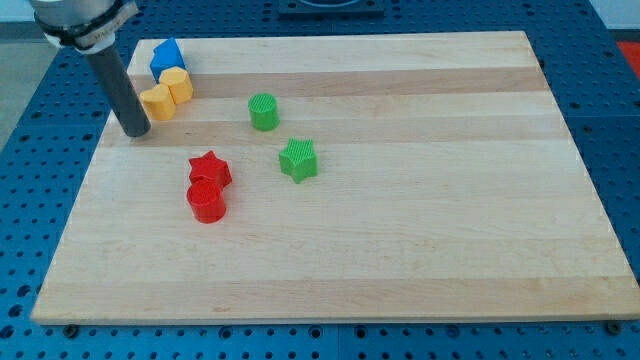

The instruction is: Slightly move the yellow hexagon above to the yellow heart

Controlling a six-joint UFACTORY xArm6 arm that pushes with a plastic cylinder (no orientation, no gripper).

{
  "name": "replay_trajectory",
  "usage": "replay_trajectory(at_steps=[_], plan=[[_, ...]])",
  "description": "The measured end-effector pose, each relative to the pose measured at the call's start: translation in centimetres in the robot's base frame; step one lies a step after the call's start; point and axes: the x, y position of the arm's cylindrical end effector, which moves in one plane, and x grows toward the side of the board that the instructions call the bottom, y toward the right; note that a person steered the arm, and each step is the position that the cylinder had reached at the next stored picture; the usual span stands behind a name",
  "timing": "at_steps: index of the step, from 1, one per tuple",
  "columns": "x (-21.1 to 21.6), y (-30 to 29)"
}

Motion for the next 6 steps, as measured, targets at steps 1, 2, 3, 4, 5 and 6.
replay_trajectory(at_steps=[1,2,3,4,5,6], plan=[[0.4,4.1],[-0.9,7.5],[-3.4,8.0],[-6.3,8.0],[-8.0,8.0],[-8.1,6.1]])
